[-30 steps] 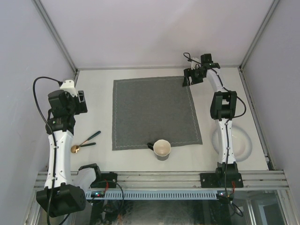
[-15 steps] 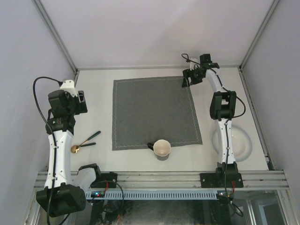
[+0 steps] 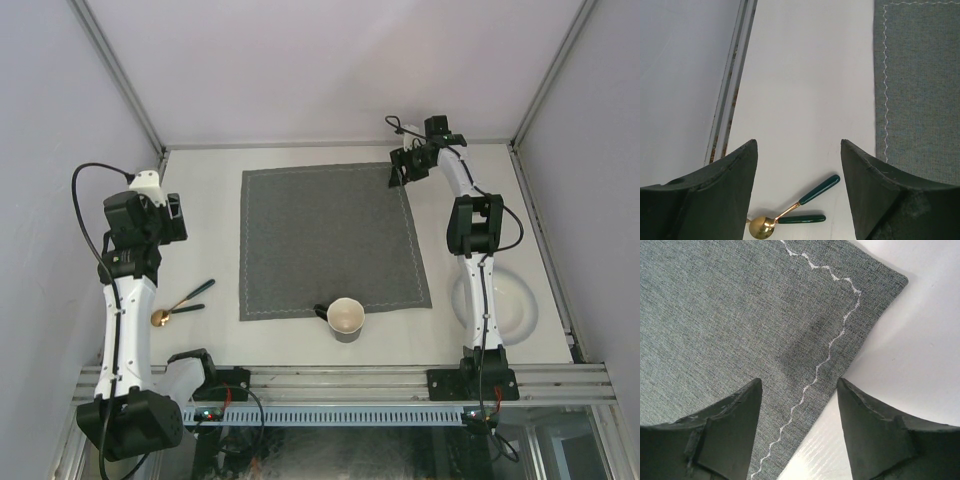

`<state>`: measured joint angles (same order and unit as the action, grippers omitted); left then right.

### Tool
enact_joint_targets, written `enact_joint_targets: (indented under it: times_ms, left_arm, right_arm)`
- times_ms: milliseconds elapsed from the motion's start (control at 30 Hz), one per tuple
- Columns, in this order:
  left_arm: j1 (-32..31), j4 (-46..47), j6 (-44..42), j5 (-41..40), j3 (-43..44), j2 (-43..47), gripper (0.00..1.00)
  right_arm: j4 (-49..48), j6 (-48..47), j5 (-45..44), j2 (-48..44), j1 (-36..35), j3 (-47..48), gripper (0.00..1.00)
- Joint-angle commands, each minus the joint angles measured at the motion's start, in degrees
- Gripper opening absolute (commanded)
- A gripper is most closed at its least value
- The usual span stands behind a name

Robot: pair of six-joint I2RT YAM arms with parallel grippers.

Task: Set the dinner table for one person
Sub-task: Flatten out the napkin at the center of the board.

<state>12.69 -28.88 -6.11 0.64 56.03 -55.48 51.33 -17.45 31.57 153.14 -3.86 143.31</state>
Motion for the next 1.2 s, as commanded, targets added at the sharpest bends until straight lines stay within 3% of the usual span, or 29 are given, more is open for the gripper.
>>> enact_joint_targets:
  times_ms: [0,133,633,1167]
  left_arm:
    - [0.36,1.0,0.13,0.83,0.84,0.24,0.72]
    - [0.32,0.94,0.21,0.91,0.67,0.28,0.72]
    - [0.32,0.96,0.05,0.65,0.13,1.05,0.72]
    - [0.37,0.95,-0.1,0.59,-0.04,1.04,0.72]
  right_arm:
    - [0.72,-0.53,0.01,0.32,-0.41,1.75,0.56]
    - [0.14,0.05,-0.67,0.06,-0.4,1.21,0.34]
    - [-3.12,2.83,-2.71,-1.69,0.45,-2.16,0.03]
    - [-4.73,4.3,-5.0,-2.97,3.0,-4.37,0.0]
